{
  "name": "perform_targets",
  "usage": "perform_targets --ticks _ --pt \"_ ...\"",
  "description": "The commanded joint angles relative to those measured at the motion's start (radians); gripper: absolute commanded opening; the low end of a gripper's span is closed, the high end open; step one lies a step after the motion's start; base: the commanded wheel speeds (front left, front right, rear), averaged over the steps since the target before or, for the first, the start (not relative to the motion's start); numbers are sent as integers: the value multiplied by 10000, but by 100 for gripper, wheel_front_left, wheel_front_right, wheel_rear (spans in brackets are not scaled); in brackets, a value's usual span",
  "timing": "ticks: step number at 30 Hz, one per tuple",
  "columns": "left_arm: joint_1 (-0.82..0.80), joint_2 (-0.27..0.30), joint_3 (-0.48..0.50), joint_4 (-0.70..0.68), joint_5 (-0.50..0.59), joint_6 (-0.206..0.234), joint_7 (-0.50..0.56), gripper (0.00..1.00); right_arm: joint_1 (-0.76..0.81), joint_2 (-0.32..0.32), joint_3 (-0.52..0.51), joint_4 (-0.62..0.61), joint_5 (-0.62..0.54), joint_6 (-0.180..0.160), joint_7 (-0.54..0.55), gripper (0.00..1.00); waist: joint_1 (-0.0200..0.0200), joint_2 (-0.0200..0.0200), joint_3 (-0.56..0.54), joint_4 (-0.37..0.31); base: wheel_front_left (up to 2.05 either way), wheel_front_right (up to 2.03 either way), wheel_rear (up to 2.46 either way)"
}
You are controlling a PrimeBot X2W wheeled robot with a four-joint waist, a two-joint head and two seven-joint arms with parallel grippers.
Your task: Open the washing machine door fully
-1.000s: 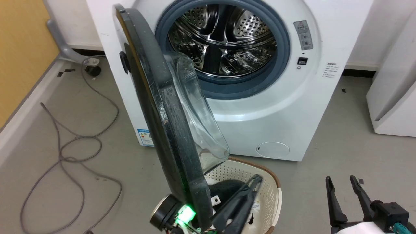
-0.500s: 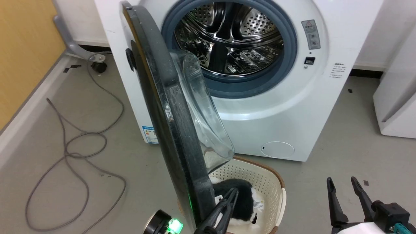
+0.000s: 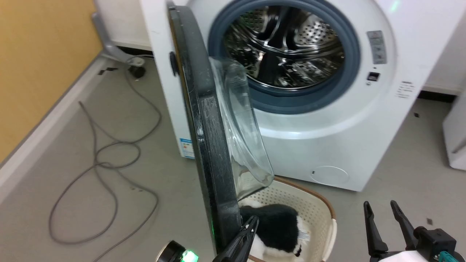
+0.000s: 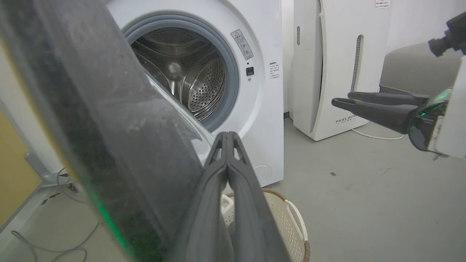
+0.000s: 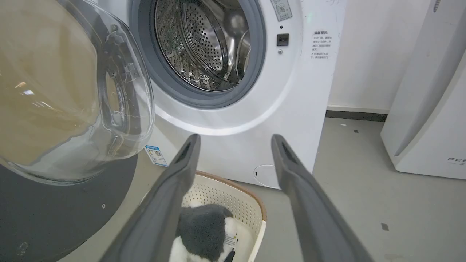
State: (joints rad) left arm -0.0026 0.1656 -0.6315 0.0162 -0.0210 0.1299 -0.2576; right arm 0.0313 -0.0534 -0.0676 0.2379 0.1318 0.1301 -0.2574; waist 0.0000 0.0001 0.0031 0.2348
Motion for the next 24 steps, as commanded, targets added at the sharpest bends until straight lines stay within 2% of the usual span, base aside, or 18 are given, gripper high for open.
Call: perform_targets --ticks 1,16,24 --pt "179 96 106 -21 -39 80 -42 0 119 32 -8 10 55 6 -44 100 0 -1 -25 238 0 0 0" --pt "705 560 769 -276 -122 550 -42 0 93 32 13 44 143 6 -44 100 0 -1 104 1822 0 0 0" --pt "894 975 1667 -381 -297 979 -42 0 0 32 -9 43 95 6 -44 100 0 -1 316 2196 0 0 0"
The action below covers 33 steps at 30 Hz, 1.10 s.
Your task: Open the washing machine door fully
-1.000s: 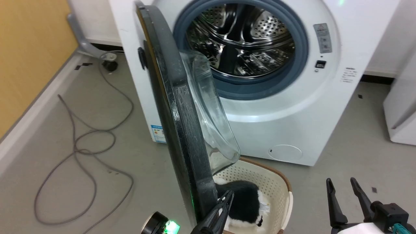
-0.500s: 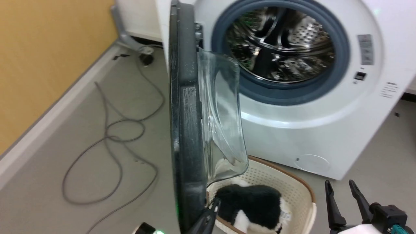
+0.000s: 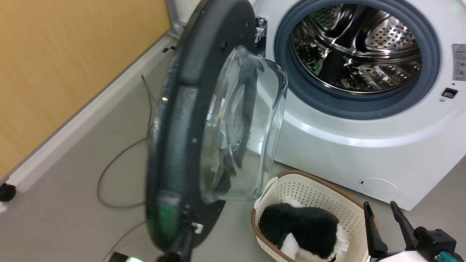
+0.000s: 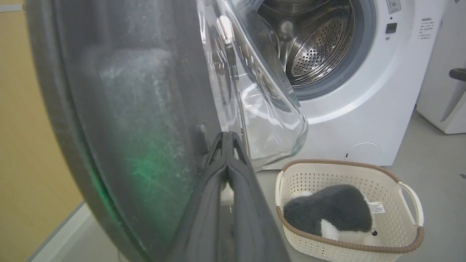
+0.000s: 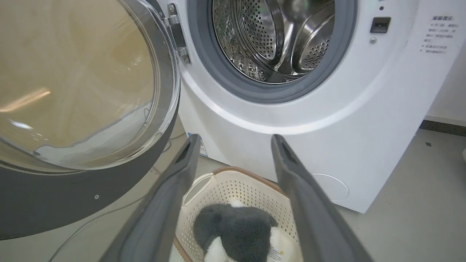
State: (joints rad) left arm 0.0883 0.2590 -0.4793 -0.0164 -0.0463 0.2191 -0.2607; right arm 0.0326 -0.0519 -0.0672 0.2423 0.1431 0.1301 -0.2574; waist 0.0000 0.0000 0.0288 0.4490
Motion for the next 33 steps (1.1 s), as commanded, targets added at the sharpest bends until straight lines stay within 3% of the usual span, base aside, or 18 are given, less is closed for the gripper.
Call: perform_targets --ticks 1,10,19,33 --pt "-84 51 298 -83 -108 122 -11 0 -37 16 -10 2 -36 6 -44 100 0 0 94 74 0 0 0" --pt "-628 131 2262 429 -1227 227 -11 0 -301 16 -5 8 -195 6 -44 100 0 0 494 -90 0 0 0" --pt "-1566 -192 4547 1558 -2039 -96 -11 0 -539 16 -204 4 -405 6 -44 100 0 0 969 -249 0 0 0" --pt "-3369 -165 7061 3806 -2008 -915 -11 0 -1111 16 -258 -44 -666 6 -44 100 0 0 1681 -789 0 0 0"
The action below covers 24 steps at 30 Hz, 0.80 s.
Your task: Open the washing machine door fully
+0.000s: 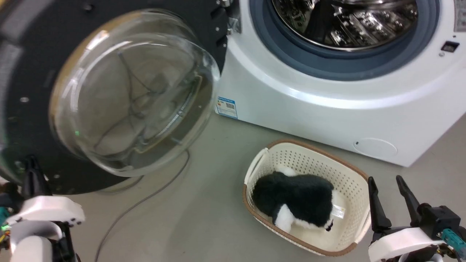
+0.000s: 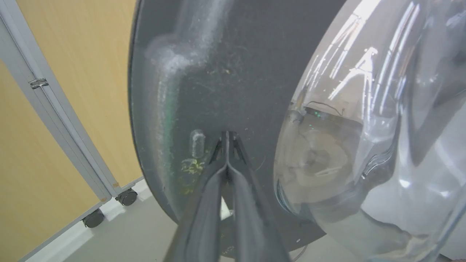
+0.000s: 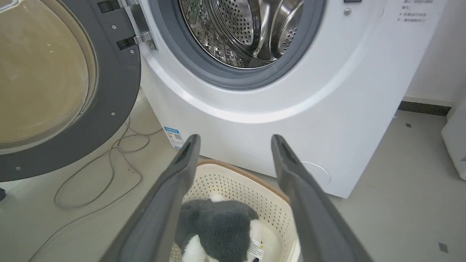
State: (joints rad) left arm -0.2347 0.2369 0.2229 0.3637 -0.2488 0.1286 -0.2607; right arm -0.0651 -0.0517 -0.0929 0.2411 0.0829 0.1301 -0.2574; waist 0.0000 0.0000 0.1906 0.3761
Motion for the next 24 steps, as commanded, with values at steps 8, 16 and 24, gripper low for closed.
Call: perform_targets --ticks 8,16,24 --pt "-926 83 920 898 233 -292 -11 0 -259 15 -19 17 -152 6 -44 100 0 0 264 -348 0 0 0" --pt "-1429 279 1568 1558 536 -545 -11 0 -319 15 -17 100 -159 6 -44 100 0 0 181 -537 0 0 0" --pt "-992 36 1758 1050 1078 -857 -11 0 -134 15 45 197 37 6 -44 100 0 0 -286 -638 0 0 0"
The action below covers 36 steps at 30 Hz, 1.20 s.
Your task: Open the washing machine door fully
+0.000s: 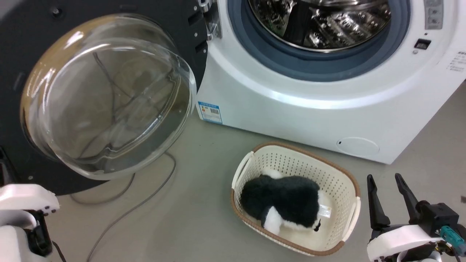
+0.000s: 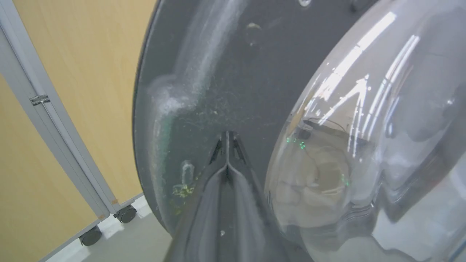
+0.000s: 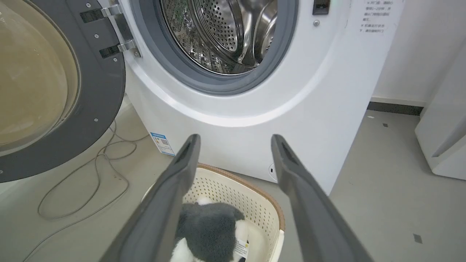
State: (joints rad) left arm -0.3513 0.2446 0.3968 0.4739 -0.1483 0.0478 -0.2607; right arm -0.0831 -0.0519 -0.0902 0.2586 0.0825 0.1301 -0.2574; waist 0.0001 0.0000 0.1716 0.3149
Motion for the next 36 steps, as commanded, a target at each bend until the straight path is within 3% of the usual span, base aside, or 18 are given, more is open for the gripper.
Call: perform_targets --ticks 1,8,17,18,27,36 --pt "303 -129 19 -217 146 -72 -11 0 73 17 28 28 79 6 -44 100 -1 0 -181 -45 0 0 0" --pt "1363 -779 -239 -1655 662 -309 -11 0 394 17 -2 49 350 6 -44 100 -1 0 -882 -131 0 0 0" --pt "2439 -1260 -701 -3141 820 -979 -11 0 849 17 39 46 638 6 -44 100 -1 0 -1596 -313 0 0 0" --pt "2496 -1320 -750 -3319 800 -1027 -11 100 860 17 45 26 641 6 -44 100 -1 0 -1628 -362 0 0 0" --pt "3242 -1585 -1360 -3974 897 -1469 -11 100 982 17 41 -130 569 6 -44 100 -1 0 -1874 -1020 0 0 0" --pt "3546 -1747 -1919 -3937 1380 -1148 -11 100 1032 17 101 -600 432 6 -44 100 -1 0 -1957 -1605 0 0 0"
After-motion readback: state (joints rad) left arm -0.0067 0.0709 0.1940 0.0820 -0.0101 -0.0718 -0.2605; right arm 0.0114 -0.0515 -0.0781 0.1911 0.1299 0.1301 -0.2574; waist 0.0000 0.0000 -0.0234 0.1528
